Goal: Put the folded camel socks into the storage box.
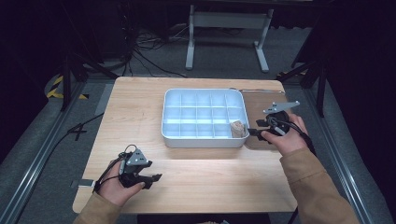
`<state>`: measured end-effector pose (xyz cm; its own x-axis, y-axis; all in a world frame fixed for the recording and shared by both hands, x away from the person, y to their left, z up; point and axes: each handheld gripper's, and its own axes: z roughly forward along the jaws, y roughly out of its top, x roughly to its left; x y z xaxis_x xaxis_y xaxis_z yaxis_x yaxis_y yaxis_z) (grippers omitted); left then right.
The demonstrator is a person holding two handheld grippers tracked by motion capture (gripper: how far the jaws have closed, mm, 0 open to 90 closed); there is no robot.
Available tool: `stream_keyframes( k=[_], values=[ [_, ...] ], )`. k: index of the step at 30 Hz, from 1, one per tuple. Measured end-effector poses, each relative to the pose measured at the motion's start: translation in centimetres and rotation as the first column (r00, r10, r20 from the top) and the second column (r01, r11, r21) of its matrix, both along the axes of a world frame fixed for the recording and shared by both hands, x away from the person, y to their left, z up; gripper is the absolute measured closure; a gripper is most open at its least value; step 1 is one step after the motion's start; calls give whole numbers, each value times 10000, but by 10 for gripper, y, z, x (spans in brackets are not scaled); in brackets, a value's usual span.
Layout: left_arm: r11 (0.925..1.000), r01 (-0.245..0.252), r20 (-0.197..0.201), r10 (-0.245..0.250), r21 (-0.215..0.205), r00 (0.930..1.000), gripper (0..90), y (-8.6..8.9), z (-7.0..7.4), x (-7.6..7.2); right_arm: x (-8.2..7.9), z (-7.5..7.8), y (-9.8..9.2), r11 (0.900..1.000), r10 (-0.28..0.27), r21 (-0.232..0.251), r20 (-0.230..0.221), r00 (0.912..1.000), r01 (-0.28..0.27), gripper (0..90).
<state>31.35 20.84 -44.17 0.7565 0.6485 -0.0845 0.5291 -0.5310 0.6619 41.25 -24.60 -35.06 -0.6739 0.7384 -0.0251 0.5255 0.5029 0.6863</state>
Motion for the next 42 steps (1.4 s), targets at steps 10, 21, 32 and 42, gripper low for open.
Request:
stream_keyframes(
  k=[10, 21, 32, 42],
  values=[
    [9981, -612, -90, 613, 114, 9981, 384, 7, 0, 2, -22, -2, -34, 9983, -363, 467, 425, 9984, 343, 465],
    [9961, -849, -375, 857, 226, 9956, 395, 4, -1, 6, -45, -24, -68, 9925, -982, 776, 407, 9943, 948, 446],
    [9958, -881, -445, 890, 232, 9950, 396, 3, -4, 8, -64, -55, -80, 9943, -855, 643, -25, 9963, 855, 408],
    [9953, -889, -463, 907, 385, 9948, 397, 4, -5, 9, -71, -93, -86, 9925, -968, 735, -179, 9951, 978, 401]
  ],
)
